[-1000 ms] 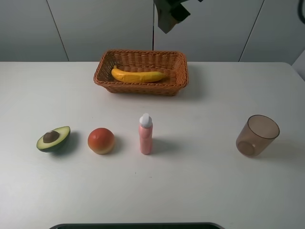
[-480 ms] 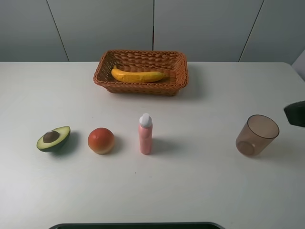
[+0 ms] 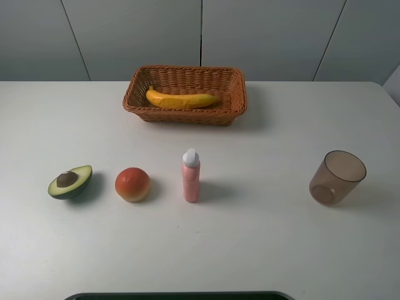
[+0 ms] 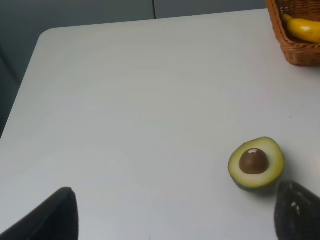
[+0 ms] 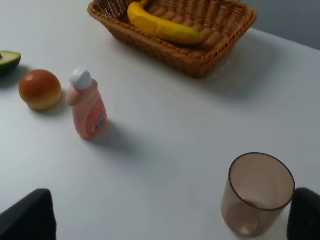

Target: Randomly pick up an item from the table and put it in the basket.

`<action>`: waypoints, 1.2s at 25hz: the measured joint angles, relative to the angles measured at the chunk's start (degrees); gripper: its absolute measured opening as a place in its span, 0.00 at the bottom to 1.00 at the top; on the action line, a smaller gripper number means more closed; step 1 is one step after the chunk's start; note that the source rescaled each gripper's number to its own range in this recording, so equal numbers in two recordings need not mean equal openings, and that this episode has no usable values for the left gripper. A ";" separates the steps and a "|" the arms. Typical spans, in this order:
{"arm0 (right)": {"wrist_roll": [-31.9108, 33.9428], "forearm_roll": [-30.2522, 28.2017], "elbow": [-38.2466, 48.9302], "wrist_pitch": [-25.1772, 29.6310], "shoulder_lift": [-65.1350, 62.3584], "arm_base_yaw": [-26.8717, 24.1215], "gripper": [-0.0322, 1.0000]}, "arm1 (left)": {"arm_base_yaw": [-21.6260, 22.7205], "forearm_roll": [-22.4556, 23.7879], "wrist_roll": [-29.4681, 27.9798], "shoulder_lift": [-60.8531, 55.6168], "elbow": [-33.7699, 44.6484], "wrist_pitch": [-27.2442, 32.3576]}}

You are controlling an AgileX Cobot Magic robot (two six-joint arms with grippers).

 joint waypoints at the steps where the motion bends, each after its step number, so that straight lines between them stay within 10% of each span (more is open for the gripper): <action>1: 0.00 0.00 0.81 0.00 -0.84 0.00 1.00 | 0.00 0.00 0.00 0.00 0.00 0.00; 10: 0.02 2.00 3.32 -3.21 -1.29 -1.23 1.00 | 0.00 0.00 0.00 0.00 0.00 0.00; 21: -2.63 4.11 3.32 -3.43 -1.29 -32.16 1.00 | 0.00 0.00 0.00 0.00 0.00 0.00; 30: -3.87 4.87 3.32 -3.43 -1.29 -34.97 1.00 | 0.00 0.00 0.00 0.00 0.00 0.00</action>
